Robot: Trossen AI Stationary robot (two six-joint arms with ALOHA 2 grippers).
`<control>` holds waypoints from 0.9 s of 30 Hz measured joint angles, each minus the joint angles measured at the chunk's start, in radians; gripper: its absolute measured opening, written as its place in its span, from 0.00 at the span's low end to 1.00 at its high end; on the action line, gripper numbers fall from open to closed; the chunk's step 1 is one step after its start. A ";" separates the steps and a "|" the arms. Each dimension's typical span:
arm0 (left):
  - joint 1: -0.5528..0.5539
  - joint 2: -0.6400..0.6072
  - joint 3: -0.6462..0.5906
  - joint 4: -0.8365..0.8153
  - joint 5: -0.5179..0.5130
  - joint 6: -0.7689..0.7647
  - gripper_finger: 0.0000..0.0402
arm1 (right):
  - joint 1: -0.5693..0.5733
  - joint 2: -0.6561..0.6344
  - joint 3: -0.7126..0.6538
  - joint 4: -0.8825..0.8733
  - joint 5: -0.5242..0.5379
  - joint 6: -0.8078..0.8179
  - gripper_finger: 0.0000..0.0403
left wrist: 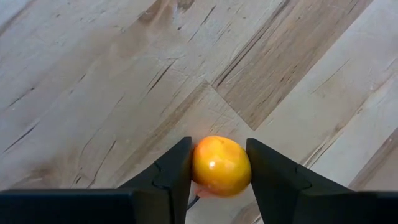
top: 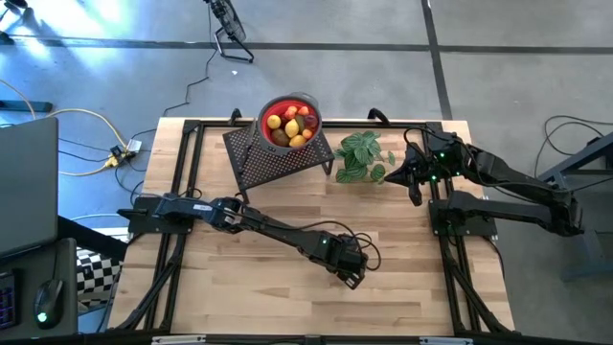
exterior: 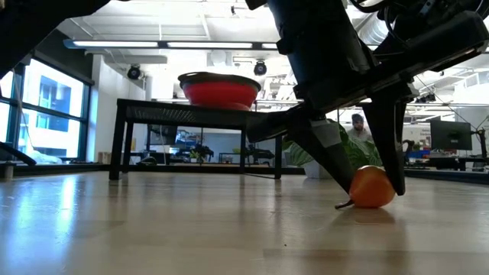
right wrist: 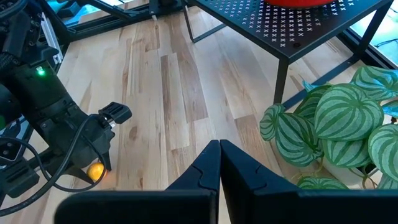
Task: Pick & Place Fruit
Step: Put the orange pear into the red basket on the shelf
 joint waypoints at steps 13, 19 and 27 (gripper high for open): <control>0.000 0.000 0.000 0.003 -0.009 0.002 0.34 | 0.000 0.000 0.000 0.000 0.000 0.000 0.01; 0.003 0.000 0.031 0.006 -0.051 0.009 0.34 | 0.000 0.000 0.000 0.000 0.000 0.000 0.01; 0.020 -0.011 0.082 -0.001 -0.077 0.040 0.34 | 0.000 -0.001 0.000 -0.001 -0.003 -0.005 0.01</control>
